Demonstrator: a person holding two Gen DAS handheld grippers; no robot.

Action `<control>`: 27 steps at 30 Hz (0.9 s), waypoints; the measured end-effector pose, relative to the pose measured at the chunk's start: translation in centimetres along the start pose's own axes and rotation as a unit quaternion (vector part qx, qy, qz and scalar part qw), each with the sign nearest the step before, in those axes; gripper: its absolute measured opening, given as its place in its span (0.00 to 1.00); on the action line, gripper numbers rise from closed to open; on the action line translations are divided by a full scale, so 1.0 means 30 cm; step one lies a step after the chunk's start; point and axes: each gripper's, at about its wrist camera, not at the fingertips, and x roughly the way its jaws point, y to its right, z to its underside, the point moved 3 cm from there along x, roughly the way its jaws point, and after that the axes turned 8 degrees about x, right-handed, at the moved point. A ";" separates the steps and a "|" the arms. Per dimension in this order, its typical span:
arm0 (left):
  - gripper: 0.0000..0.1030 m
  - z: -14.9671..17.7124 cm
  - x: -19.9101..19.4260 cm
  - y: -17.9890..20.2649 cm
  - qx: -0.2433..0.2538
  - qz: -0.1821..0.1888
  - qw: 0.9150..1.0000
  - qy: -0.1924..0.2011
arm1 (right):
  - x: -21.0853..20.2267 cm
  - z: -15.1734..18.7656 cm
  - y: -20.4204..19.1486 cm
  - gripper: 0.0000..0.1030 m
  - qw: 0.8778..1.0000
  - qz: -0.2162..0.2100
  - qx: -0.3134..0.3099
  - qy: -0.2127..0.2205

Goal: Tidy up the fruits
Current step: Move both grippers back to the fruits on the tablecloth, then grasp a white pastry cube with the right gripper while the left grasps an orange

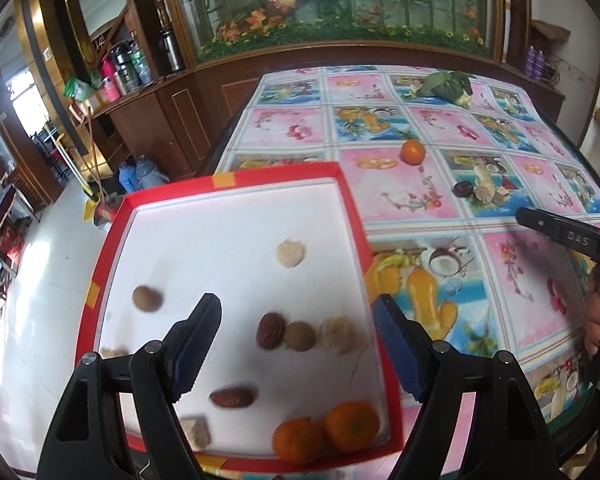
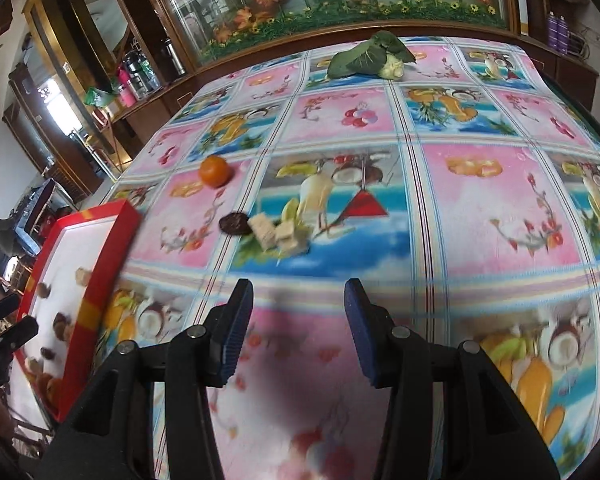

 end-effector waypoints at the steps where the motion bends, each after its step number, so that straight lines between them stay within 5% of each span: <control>1: 0.76 -0.016 0.003 0.012 0.002 0.002 1.000 0.002 | 0.012 -0.010 0.000 0.48 1.000 0.002 -0.002 0.003; 4: 0.76 -0.059 0.020 0.046 0.010 0.007 1.000 -0.002 | 0.057 -0.042 0.006 0.38 1.000 0.002 0.004 0.005; 14: 0.76 -0.142 0.059 0.184 0.034 0.028 0.999 -0.007 | 0.091 -0.058 -0.026 0.32 0.999 0.006 -0.035 -0.001; 17: 0.76 -0.161 0.076 0.226 0.047 0.028 0.998 -0.010 | 0.095 -0.065 -0.013 0.24 0.999 0.006 -0.035 -0.002; 27: 0.76 -0.301 0.230 0.247 0.050 0.039 0.998 -0.013 | 0.047 -0.134 0.136 0.14 0.998 0.013 0.055 0.012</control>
